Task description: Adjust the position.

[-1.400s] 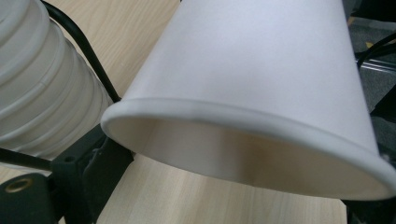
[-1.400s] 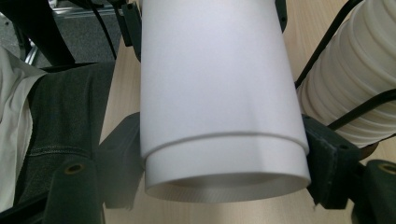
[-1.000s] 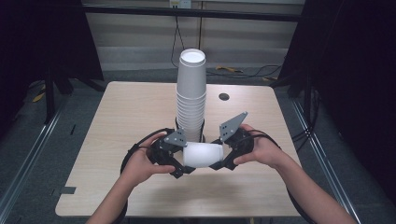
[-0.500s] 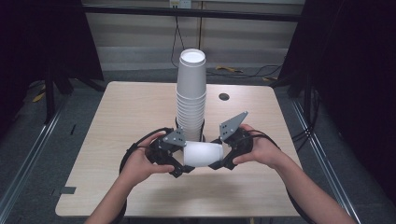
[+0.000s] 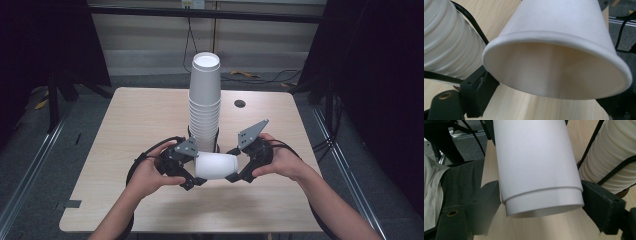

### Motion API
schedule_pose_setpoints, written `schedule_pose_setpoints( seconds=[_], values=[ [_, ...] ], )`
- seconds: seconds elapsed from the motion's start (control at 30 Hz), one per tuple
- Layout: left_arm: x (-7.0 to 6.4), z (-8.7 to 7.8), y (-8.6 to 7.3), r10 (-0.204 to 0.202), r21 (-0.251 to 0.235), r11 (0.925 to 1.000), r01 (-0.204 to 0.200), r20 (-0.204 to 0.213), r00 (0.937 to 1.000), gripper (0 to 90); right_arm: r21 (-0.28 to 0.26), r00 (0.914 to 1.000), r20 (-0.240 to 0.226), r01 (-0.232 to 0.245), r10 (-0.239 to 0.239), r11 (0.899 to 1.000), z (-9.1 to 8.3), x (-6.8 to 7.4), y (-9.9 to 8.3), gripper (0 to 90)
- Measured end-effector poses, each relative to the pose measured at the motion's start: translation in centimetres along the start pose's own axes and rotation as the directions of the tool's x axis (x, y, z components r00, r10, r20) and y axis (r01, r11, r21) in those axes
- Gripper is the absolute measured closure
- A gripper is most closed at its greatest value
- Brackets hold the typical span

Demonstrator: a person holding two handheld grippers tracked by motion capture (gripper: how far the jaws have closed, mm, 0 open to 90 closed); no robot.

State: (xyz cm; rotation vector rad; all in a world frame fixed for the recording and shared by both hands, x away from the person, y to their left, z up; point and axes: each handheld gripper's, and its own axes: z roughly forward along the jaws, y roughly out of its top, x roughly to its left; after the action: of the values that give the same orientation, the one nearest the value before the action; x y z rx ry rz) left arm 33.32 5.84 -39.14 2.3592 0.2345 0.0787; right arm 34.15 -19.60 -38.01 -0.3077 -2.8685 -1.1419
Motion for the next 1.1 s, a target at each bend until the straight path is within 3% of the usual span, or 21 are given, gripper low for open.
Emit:
schedule_pose_setpoints(
  seconds=[0.3,0.57,0.73,0.87,0.9,1.0,1.1],
  values=[
    [-0.1,0.0,0.2,-0.003,0.07,0.9975,0.004,-0.017,0.9998,13.4,0.068,0.998,0.064,-0.008,0.004,0.998,-1.1,0.1,0.4,13.7],
    [-0.2,0.1,0.9,0.011,0.138,0.9905,-0.007,-0.032,0.9994,13.4,0.071,0.9977,0.066,-0.023,0.019,0.997,-1.2,0.7,1.4,13.8],
    [-0.4,0.5,1.4,0.052,0.211,0.9764,-0.044,-0.032,0.9981,13.3,0.09,0.9977,0.066,-0.019,0.013,0.996,-1.0,0.9,1.9,13.6],
    [-0.4,0.7,1.7,0.064,0.249,0.9668,-0.056,-0.025,0.9976,13.2,0.094,0.9983,0.058,-0.013,0.008,0.996,-0.8,1.1,2.2,13.7],
    [-0.5,0.8,1.8,0.05,0.239,0.9702,-0.041,-0.03,0.9983,13.2,0.094,0.9984,0.057,-0.008,0.003,0.996,-0.7,1.2,2.3,13.7],
    [-0.5,1.0,2.2,0.072,0.283,0.9572,-0.06,-0.032,0.9969,13.1,0.097,0.9991,0.042,-0.004,0.0,0.995,-0.4,1.3,2.5,13.8],
    [-0.6,1.1,2.6,0.085,0.296,0.9522,-0.074,-0.025,0.9961,13.0,0.113,0.9992,0.038,0.004,-0.009,0.994,-0.1,1.4,2.6,13.9]
  ],
)
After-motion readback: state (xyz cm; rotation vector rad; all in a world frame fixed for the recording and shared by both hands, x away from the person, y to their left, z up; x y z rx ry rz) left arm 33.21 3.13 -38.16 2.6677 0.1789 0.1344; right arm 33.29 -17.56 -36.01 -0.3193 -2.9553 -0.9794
